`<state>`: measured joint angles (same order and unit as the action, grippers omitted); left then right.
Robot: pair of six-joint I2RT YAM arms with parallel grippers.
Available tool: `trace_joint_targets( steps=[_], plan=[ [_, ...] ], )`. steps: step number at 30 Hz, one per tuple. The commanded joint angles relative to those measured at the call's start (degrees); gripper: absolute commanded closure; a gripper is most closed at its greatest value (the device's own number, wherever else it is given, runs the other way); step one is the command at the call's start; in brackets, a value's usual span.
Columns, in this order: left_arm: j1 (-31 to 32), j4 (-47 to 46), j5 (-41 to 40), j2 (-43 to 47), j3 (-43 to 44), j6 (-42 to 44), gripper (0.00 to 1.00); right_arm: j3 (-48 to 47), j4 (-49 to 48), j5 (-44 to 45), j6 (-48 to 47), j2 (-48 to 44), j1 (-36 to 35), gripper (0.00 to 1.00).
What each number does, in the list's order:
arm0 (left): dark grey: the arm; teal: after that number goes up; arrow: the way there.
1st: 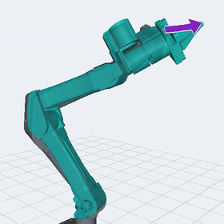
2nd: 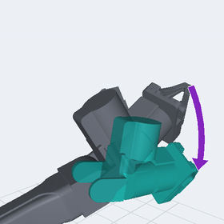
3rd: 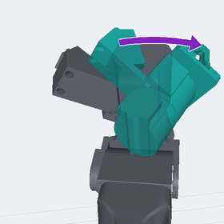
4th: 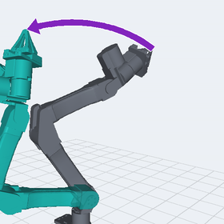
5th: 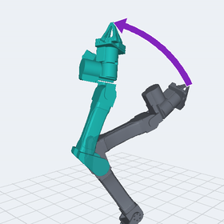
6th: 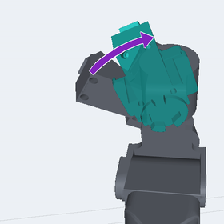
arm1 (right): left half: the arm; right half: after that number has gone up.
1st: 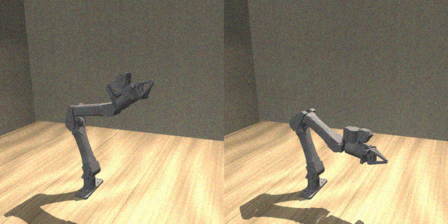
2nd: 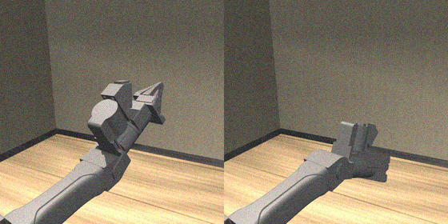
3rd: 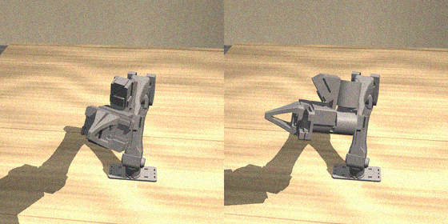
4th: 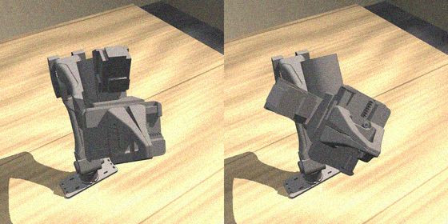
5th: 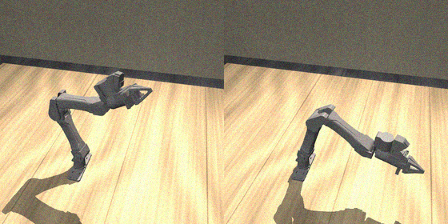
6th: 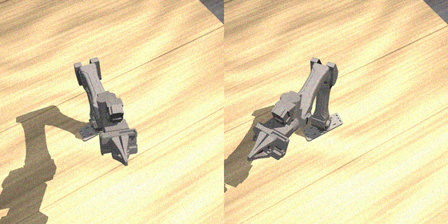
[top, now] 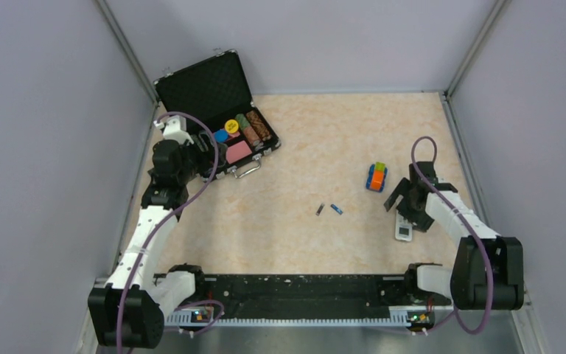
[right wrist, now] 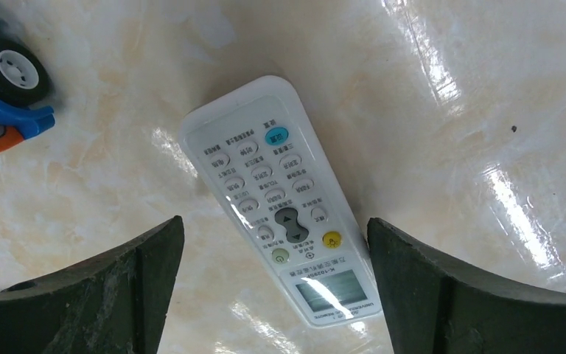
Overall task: Load the batteries into the remote control
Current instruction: Pick up the remote control from the center of the board.
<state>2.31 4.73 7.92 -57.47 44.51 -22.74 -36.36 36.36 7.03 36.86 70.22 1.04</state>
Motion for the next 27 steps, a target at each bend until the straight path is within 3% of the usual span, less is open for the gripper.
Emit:
trace_joint_targets(
  steps=[1, 10, 13, 16, 21, 27],
  plan=[
    [-0.1, -1.9, 0.2, 1.7, 0.6, 0.7, 0.02, -0.5, 1.6, 5.8, 3.0, 1.2, -3.6, 0.10],
    [-0.1, -0.5, 0.3, 2.0, 1.3, 0.8, 0.03, -2.1, 1.3, 11.3, 1.6, 4.8, -4.4, 0.31],
    [-0.1, 0.1, 0.3, 2.4, 1.2, 0.9, 0.03, -2.0, -0.4, 7.8, 1.0, 5.1, -4.5, 0.52],
    [-0.1, 0.9, 0.2, 2.7, 1.4, 0.7, 0.04, -2.4, -1.7, 5.1, 0.3, 4.4, -5.2, 0.64],
    [-0.1, 2.5, 0.6, 3.5, 2.1, 0.6, 0.05, -5.1, -1.6, -2.9, 0.0, -2.2, -7.4, 0.67],
    [-0.1, 3.2, 1.7, 5.1, 2.4, 1.0, 0.05, -9.8, -8.3, -23.4, 1.9, -9.2, -12.0, 0.68]
  ],
)
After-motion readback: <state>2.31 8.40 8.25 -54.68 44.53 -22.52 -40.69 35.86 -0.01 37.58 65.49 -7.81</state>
